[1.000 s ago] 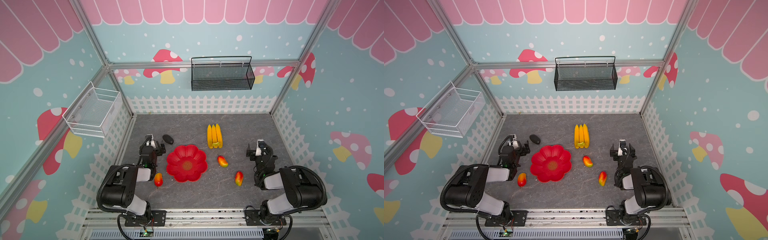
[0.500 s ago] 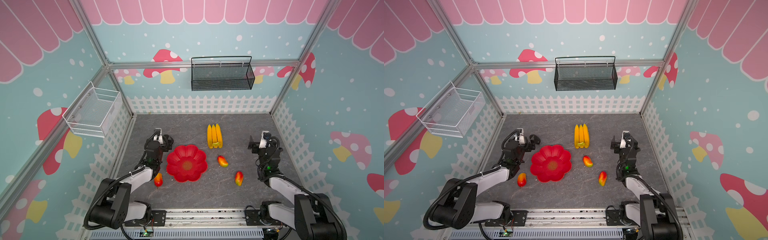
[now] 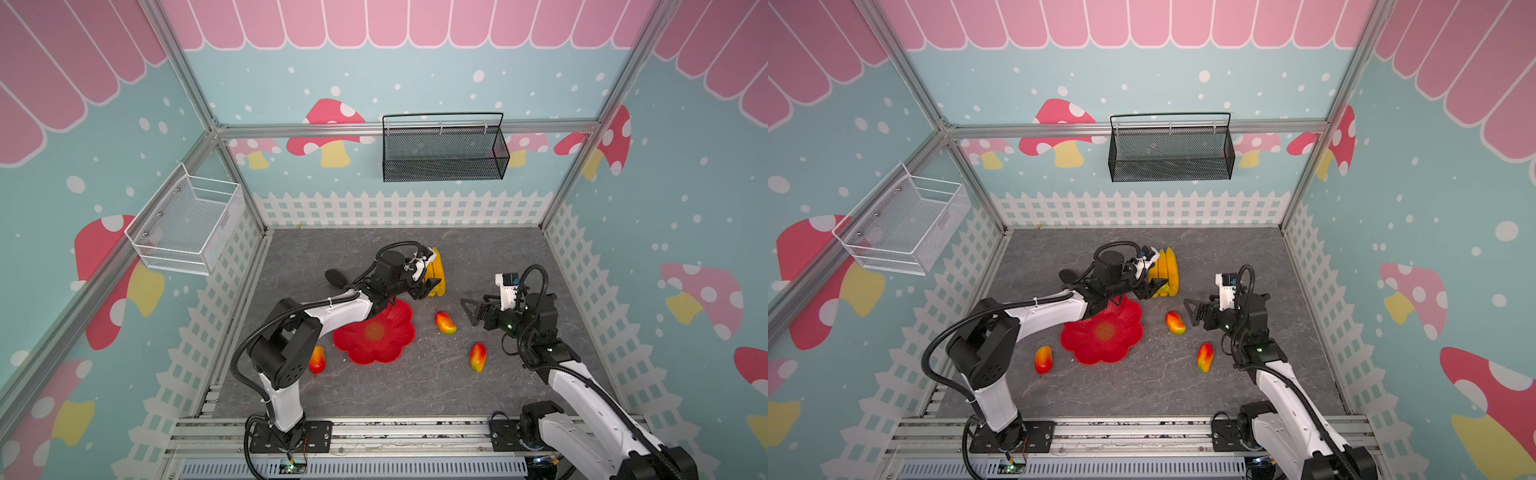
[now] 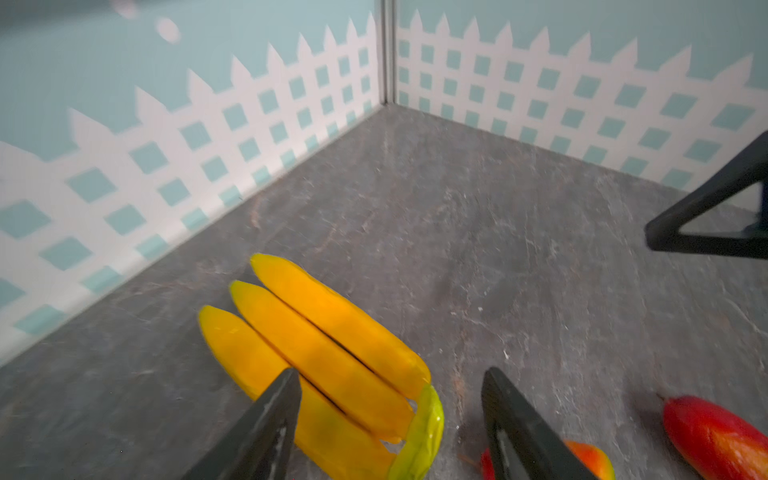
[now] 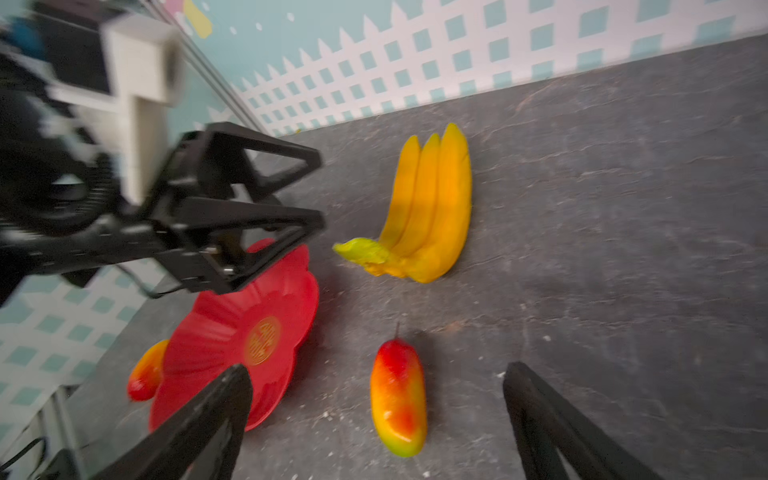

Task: Place and organize the fake fruits in the fruit bowl
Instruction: 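Reach the left gripper to the yellow bananas and grasp their stem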

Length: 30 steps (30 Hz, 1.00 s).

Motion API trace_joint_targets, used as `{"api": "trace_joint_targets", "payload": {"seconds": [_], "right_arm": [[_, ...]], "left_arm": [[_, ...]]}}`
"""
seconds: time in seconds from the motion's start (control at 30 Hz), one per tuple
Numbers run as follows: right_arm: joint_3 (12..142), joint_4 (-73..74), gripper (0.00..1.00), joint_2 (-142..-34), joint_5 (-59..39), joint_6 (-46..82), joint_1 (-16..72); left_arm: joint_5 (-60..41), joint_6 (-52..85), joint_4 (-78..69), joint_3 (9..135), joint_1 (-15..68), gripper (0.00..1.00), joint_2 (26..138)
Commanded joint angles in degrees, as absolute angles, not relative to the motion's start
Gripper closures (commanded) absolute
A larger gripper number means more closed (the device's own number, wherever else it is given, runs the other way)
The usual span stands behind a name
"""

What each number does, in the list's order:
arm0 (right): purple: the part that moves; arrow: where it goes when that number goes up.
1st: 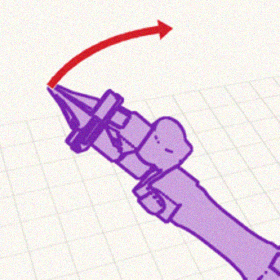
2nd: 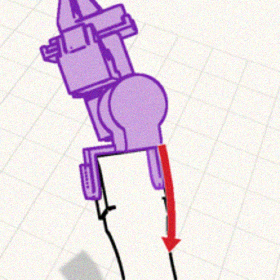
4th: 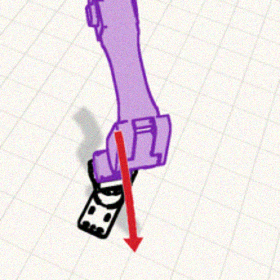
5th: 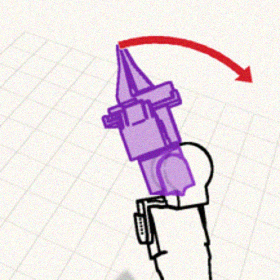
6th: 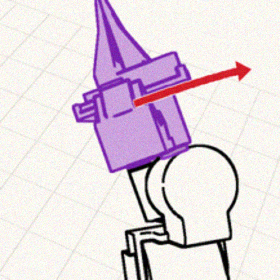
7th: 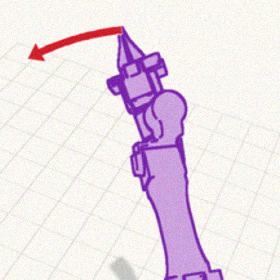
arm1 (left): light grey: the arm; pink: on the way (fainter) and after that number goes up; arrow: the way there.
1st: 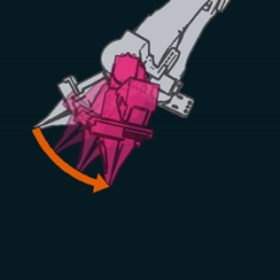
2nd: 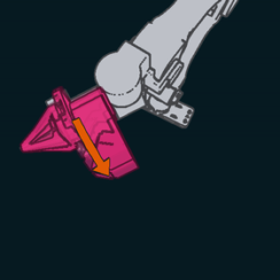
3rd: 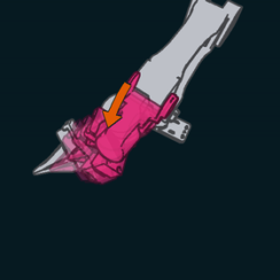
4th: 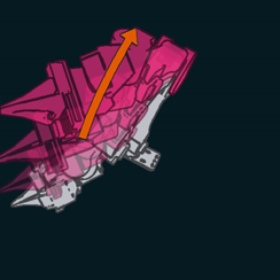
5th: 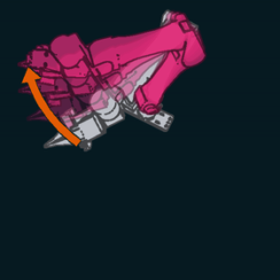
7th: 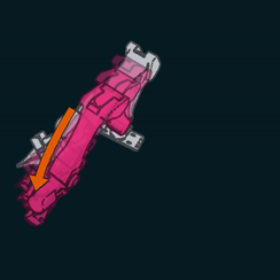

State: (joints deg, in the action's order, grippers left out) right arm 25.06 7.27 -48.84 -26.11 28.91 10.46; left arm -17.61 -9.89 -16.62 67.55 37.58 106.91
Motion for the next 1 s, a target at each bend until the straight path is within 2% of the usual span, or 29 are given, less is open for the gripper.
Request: {"api": "trace_joint_targets", "payload": {"seconds": [0.0, 0.13, 0.37, 0.67, 0.83, 0.93, 0.97], "right_arm": [[22.9, 4.0, 0.02, -44.8, -29.1, 33.1, 10.9], [22.6, 1.9, 0.02, -42.9, -28.4, 31.8, 10.9], [24.2, 1.8, 0.02, -46.0, -28.3, 30.0, 10.9], [25.4, 2.7, 0.02, -48.6, -28.3, 28.9, 10.9], [25.2, 2.5, 0.02, -48.8, -28.3, 28.8, 10.9], [24.9, 2.6, 0.02, -48.2, -28.2, 29.0, 10.9], [24.8, 2.5, 0.02, -48.0, -28.1, 29.0, 10.9]], "left_arm": [[-22.1, -12.0, -15.1, 70.8, 38.0, 0.33, 109.2], [-22.2, -11.6, -12.9, 72.9, 38.2, 0.37, 112.4], [-21.2, -12.7, -7.9, 77.9, 38.1, 0.51, 117.8], [-19.5, -12.5, -4.5, 81.2, 38.3, 0.55, 120.4], [-19.4, -12.5, 2.4, 85.8, 38.2, 0.71, 122.4], [-20.5, -14.0, 2.0, 85.6, 38.3, 0.85, 122.1], [-21.0, -14.8, 0.7, 84.8, 38.3, 0.86, 121.6]]}}
